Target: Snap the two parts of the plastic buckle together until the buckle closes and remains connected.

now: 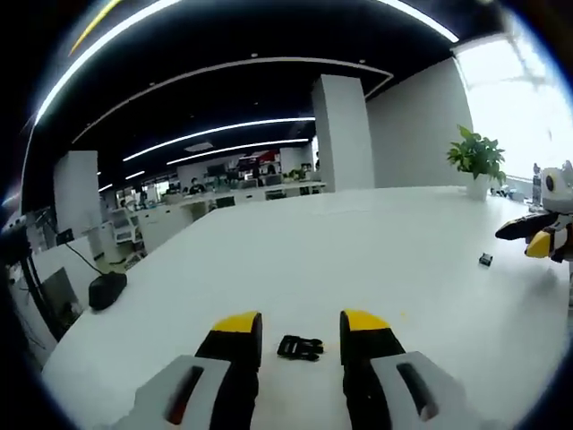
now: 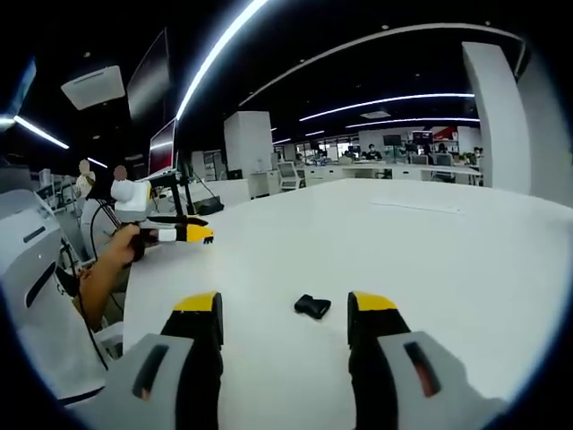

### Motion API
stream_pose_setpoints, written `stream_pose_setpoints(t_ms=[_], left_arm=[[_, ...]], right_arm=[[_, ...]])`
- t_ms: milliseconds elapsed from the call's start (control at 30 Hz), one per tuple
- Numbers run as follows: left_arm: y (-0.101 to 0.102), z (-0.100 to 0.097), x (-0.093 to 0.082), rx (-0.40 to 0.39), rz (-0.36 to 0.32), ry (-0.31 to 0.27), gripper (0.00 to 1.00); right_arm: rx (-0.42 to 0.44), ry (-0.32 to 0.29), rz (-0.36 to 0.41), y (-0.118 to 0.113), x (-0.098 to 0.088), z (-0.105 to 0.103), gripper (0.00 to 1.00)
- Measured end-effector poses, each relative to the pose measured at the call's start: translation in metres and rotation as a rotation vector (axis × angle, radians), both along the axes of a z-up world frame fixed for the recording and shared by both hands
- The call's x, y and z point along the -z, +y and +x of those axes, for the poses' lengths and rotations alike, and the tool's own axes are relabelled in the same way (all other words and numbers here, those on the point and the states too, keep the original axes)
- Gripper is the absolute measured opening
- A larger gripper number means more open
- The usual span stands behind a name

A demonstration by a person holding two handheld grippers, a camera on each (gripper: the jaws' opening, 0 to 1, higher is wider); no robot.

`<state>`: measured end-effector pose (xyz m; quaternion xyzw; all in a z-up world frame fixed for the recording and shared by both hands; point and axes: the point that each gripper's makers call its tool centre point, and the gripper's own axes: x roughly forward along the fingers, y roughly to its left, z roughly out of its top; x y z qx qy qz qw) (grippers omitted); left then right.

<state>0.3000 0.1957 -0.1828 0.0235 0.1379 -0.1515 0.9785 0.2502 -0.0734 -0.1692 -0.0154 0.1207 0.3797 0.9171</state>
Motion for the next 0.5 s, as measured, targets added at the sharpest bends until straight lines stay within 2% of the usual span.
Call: stream_pose_setpoints(t_ms=[133, 300, 367, 433, 500], left_arm=[[-0.005, -0.005, 0.002, 0.111, 0.002, 0.032, 0.45], [-0.007, -0.011, -0.005, 0.199, -0.06, 0.022, 0.45], [-0.006, -0.012, -0.007, 0.223, -0.056, 0.018, 0.46], [-0.007, -0.013, -0.01, 0.271, -0.018, -0.019, 0.47], [-0.005, -0.012, -0.013, 0.275, -0.005, -0.032, 0.48]], right_arm=[[-0.018, 0.003, -0.024, 0.0, 0.005, -0.001, 0.58], [-0.013, 0.019, -0.033, -0.003, 0.011, -0.003, 0.59], [-0.007, 0.017, -0.042, -0.005, 0.012, -0.004, 0.59], [0.01, 0.012, -0.041, -0.008, 0.011, -0.003, 0.59], [0.018, 0.008, -0.042, -0.01, 0.01, -0.004, 0.59]])
